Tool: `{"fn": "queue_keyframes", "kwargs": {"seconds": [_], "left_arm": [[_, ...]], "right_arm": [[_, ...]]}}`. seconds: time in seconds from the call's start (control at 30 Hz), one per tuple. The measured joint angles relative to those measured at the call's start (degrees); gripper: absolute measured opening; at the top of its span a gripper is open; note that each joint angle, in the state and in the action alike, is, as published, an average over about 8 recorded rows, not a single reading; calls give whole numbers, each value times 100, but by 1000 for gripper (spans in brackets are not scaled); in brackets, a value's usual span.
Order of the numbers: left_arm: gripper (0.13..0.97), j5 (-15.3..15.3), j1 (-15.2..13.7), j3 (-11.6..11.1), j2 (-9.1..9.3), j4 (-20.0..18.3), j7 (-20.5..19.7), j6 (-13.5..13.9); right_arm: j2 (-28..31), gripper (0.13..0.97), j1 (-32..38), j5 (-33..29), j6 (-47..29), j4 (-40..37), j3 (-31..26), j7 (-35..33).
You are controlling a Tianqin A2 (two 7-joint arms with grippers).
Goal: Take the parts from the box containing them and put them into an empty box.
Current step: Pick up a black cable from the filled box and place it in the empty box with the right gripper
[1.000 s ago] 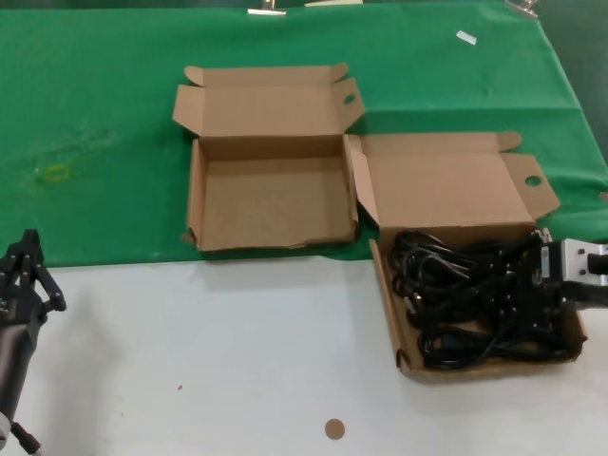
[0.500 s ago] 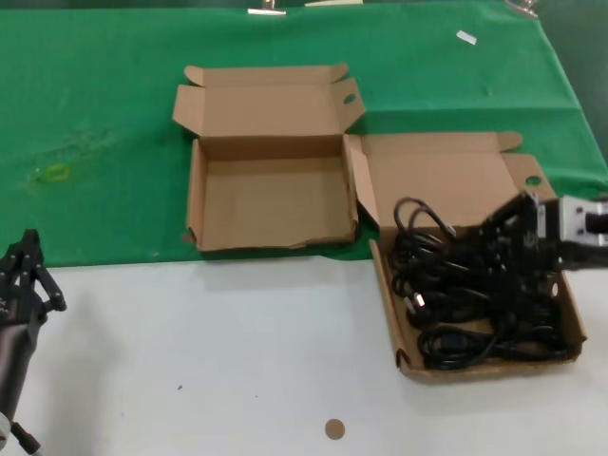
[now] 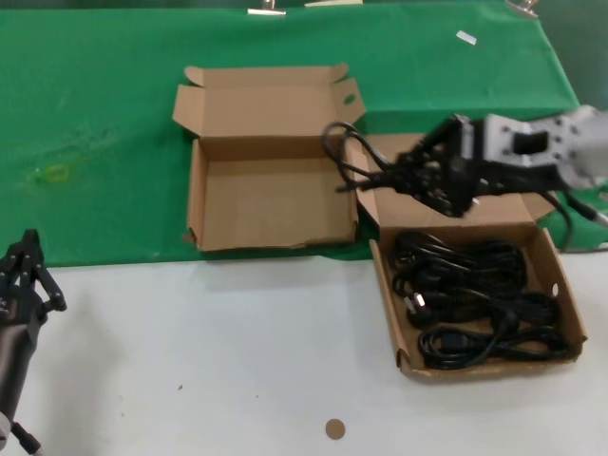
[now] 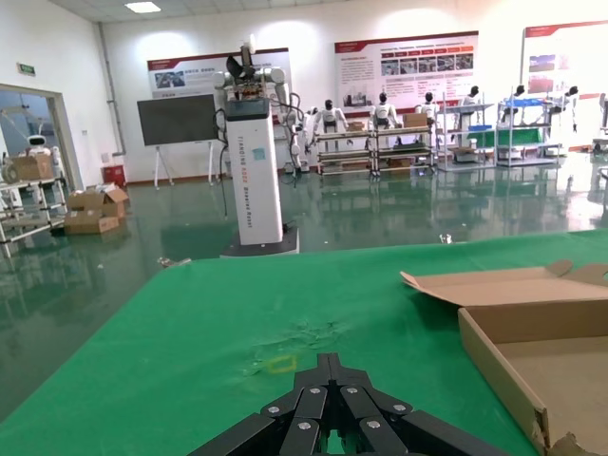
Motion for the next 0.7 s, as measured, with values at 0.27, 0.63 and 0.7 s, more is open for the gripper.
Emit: {"fn": "queue_keyframes", "kwargs": {"seconds": [0.27, 0.63, 0.7], "left_arm": [[144, -1, 0, 0, 0, 0, 0, 0], [144, -1, 0, 0, 0, 0, 0, 0], [144, -1, 0, 0, 0, 0, 0, 0]], "right_arm": [[-961, 202, 638, -280, 201, -748, -327, -99], [-2084, 202, 1161, -544, 755, -1900, -627, -493], [-2203, 202, 1209, -581, 814, -2068, -669, -546]]}}
